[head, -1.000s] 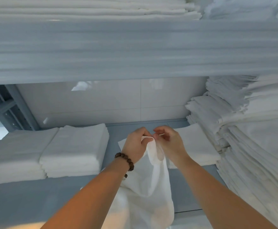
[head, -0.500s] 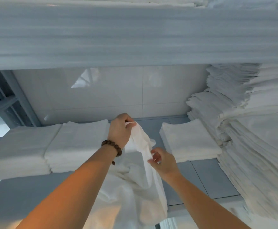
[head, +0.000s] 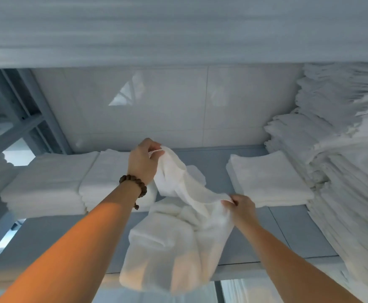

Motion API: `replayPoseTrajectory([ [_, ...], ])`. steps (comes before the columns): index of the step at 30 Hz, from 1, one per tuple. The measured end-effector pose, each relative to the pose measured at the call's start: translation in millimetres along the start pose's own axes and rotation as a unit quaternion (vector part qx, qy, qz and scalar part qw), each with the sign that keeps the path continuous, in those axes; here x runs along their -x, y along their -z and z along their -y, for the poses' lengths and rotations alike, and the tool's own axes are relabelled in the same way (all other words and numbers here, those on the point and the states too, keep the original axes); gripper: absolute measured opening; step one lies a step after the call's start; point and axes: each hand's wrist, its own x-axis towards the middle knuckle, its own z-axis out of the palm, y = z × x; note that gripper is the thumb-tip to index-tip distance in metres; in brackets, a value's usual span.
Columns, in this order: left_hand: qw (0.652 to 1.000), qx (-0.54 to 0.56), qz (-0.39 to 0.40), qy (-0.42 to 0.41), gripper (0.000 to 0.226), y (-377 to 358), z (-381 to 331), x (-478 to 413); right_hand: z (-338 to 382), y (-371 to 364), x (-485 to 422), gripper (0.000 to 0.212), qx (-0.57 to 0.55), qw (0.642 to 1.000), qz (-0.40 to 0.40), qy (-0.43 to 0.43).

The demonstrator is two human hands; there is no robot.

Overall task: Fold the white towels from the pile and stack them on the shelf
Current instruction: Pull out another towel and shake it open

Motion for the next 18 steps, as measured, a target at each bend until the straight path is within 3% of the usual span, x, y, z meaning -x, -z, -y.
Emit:
replayPoseTrajectory([
  [4, 0.998, 0.026, 0.060, -0.002, 0.006, -8.3, 6.4, 18.4, 47.1, 10.3, -26.6, 0.011, -0.089, 0.994, -0.053, 0.026],
  [10, 0.984, 0.055, 0.147, -0.085, 0.013, -24.3, -19.7, 27.4, 131.5, 31.7, -53.7, 0.013, -0.144, 0.979, 0.000, 0.145],
  [13, 0.983, 0.076, 0.114, -0.124, 0.040, -30.5, -42.8, 16.9, 167.0, 40.0, -52.2, 0.014, -0.136, 0.969, 0.052, 0.199],
  [18, 0.993, 0.055, 0.056, -0.091, 0.022, -33.6, -47.6, -4.8, 169.4, 49.9, -44.3, 0.011, -0.194, 0.961, 0.045, 0.190],
])
